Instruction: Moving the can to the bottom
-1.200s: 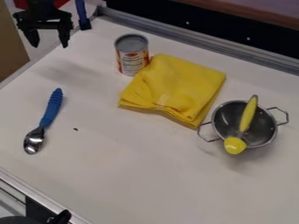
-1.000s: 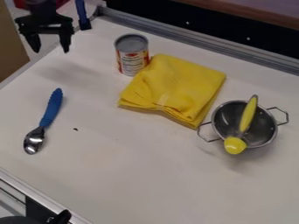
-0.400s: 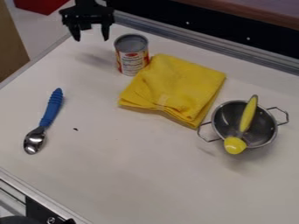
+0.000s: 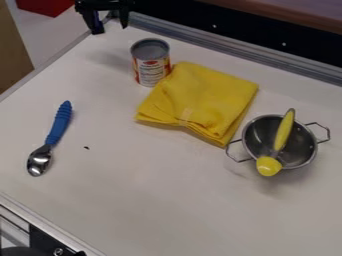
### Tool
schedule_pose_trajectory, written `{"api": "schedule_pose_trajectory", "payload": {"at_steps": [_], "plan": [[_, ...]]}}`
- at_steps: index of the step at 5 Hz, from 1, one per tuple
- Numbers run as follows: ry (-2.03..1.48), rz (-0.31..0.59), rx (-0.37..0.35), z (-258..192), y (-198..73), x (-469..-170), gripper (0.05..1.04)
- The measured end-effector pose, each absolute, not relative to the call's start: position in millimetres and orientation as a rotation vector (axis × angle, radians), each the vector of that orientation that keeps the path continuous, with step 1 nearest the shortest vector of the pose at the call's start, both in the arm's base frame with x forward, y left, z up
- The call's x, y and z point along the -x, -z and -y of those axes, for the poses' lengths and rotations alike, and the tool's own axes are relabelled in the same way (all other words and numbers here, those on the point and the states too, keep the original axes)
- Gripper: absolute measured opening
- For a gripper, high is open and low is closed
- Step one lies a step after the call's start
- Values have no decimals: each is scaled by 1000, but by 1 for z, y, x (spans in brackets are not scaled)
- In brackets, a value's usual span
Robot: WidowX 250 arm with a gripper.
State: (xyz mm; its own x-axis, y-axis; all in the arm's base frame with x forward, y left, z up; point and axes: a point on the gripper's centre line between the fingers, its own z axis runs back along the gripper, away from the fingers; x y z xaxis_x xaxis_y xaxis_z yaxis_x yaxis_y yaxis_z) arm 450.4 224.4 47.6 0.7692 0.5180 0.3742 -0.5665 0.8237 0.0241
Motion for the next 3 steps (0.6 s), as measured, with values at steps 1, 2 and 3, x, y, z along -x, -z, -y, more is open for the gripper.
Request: {"api": "schedule_pose_trajectory", "payload": {"at_steps": [1, 2, 3], "plan": [[-416, 380, -77, -205, -47, -461, 997], [-323, 412, -42, -191, -54, -473, 997], [-277, 372, -23, -177, -45, -478, 997]]}}
